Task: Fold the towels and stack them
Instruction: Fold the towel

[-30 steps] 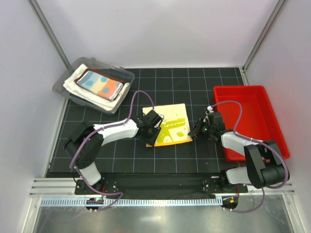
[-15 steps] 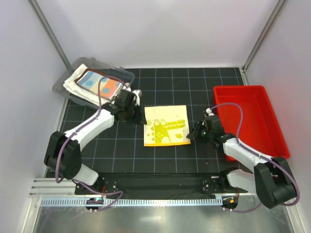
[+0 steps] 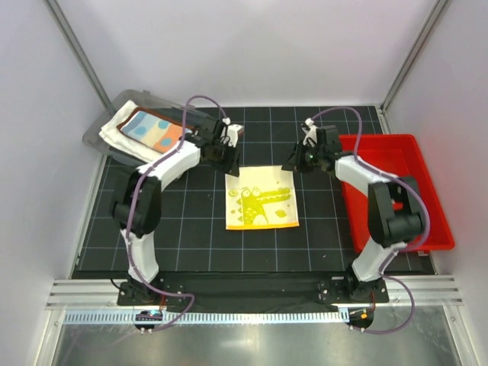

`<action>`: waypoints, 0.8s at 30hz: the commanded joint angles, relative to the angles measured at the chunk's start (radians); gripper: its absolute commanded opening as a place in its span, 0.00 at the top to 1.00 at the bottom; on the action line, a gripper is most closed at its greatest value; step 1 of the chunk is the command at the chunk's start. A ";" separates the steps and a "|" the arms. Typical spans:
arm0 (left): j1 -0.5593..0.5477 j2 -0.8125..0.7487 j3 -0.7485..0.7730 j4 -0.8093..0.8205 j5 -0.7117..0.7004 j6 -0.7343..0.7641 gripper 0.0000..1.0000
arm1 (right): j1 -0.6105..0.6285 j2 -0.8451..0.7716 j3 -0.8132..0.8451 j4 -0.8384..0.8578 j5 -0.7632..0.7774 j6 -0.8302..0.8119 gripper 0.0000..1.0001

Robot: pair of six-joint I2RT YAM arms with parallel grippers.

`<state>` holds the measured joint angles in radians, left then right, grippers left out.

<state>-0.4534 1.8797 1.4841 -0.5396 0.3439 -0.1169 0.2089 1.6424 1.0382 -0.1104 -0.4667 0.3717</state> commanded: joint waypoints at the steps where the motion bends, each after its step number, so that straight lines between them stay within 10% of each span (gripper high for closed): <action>1: 0.004 0.085 0.059 -0.048 -0.016 0.054 0.61 | -0.014 0.144 0.115 -0.023 -0.119 -0.091 0.83; 12: 0.038 0.277 0.202 -0.111 -0.062 0.151 0.60 | -0.040 0.353 0.283 -0.061 -0.014 -0.184 0.82; 24: 0.056 0.214 0.292 -0.199 0.030 0.413 0.50 | -0.092 0.450 0.496 -0.360 -0.210 -0.462 0.60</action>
<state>-0.4171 2.1185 1.6901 -0.6895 0.3286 0.1993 0.1310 2.0426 1.4445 -0.3397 -0.6067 0.0246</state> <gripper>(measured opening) 0.492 0.392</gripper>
